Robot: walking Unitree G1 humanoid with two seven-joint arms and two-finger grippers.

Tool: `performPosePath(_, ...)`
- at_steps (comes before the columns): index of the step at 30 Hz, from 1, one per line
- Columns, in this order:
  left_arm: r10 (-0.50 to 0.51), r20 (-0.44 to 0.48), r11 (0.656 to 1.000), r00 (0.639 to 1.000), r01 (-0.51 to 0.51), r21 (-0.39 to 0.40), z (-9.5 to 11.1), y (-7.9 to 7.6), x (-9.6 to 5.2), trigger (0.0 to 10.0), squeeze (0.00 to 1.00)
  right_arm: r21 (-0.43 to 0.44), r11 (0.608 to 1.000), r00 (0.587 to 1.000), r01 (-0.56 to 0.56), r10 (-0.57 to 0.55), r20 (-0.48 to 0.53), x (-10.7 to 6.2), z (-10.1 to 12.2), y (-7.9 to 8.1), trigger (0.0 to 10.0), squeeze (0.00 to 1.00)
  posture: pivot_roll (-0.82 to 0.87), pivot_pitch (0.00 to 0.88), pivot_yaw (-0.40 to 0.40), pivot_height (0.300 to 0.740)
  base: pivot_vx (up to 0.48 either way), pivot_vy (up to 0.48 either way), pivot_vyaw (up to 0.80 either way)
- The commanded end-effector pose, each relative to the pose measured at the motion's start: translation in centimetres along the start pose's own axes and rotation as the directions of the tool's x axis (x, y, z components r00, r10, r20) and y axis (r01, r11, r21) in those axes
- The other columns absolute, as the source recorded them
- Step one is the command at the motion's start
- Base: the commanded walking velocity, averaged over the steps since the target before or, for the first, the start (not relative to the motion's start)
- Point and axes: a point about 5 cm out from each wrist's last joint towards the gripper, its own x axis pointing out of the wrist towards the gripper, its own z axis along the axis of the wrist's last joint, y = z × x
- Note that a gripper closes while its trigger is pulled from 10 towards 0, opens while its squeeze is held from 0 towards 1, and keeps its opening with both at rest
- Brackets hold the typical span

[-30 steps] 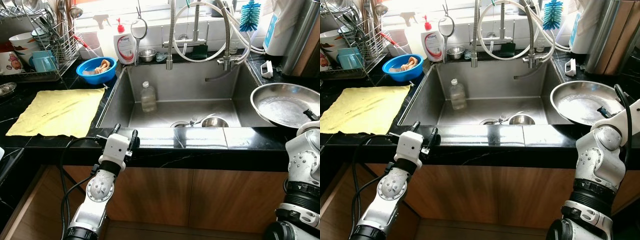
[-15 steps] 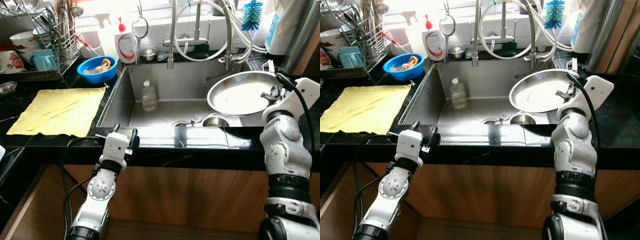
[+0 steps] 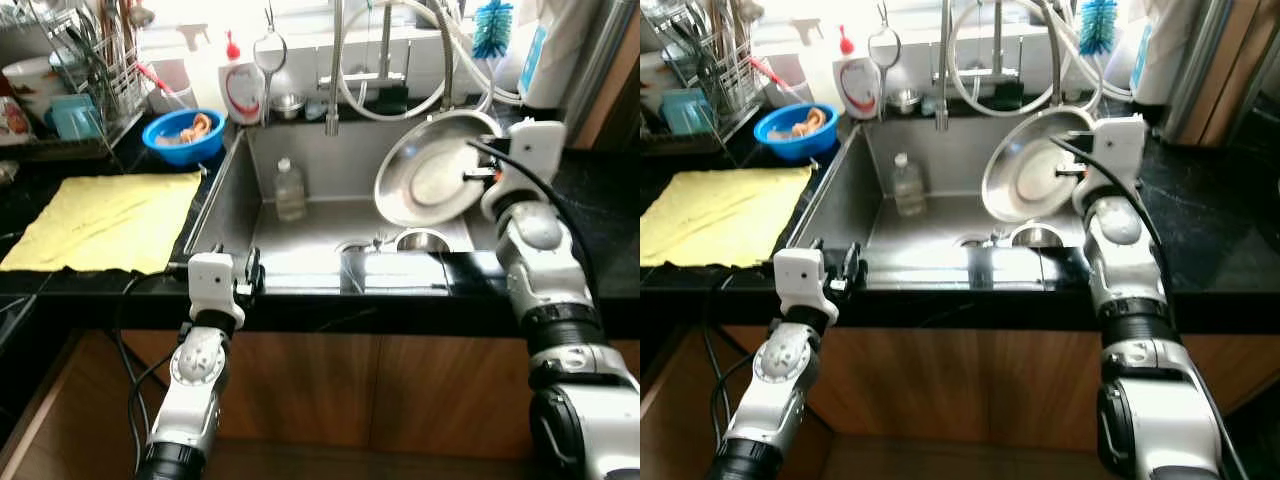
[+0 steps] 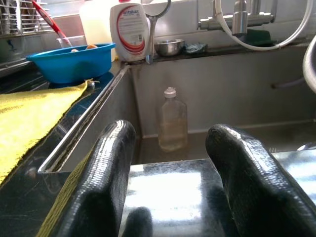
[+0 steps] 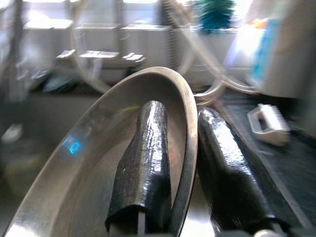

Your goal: Kitchen organization

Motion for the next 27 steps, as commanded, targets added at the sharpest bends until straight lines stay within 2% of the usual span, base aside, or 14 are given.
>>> performPosePath(1,0.019,0.013,1.0,1.0,-0.018,-0.006,0.6,0.4,0.3,10.0,0.0,-0.057,0.993,0.995,-0.1,0.1,-0.013,0.4,-0.2,1.6,10.0,0.0,-0.09,0.0,0.056,0.74,0.0,0.0,0.0)
performPosePath(4,0.019,0.012,1.0,1.0,-0.019,-0.01,0.6,0.3,0.3,10.0,0.0,-0.136,0.979,0.988,-0.151,0.145,-0.058,0.5,-1.1,2.5,10.0,0.0,-0.09,0.0,0.053,0.74,0.0,0.0,0.0)
performPosePath(6,0.016,0.012,1.0,1.0,-0.016,-0.003,0.5,0.2,0.2,10.0,0.0,-0.187,0.976,0.991,-0.113,0.096,-0.095,0.6,-1.5,2.2,10.0,0.0,-0.09,0.0,0.05,0.74,0.0,0.0,0.0)
performPosePath(10,0.008,0.013,1.0,1.0,-0.008,0.001,0.5,0.1,0.0,10.0,0.0,-0.245,0.96,0.99,-0.133,0.116,-0.085,0.9,-1.1,2.5,10.0,0.0,-0.08,0.0,0.046,0.74,0.0,0.0,0.0)
performPosePath(13,0.011,0.014,1.0,1.0,-0.011,-0.002,0.6,0.0,0.0,10.0,0.0,-0.327,0.938,0.991,-0.118,0.091,-0.097,1.1,-1.1,2.2,10.0,0.0,-0.08,0.0,0.041,0.74,0.0,0.0,0.0)
performPosePath(17,0.007,0.015,1.0,1.0,-0.007,-0.005,0.6,-0.2,0.0,10.0,0.0,-0.334,0.939,0.989,-0.076,0.027,-0.148,1.1,-1.7,1.2,10.0,0.0,-0.08,0.0,0.041,0.74,0.0,0.0,0.0)
performPosePath(27,-0.001,0.015,1.0,1.0,0.001,-0.006,0.6,-0.3,0.0,10.0,0.0,-0.313,0.946,0.974,-0.081,0.009,-0.225,0.7,-3.1,1.0,10.0,0.0,-0.07,0.0,0.04,0.74,0.0,0.0,0.0)
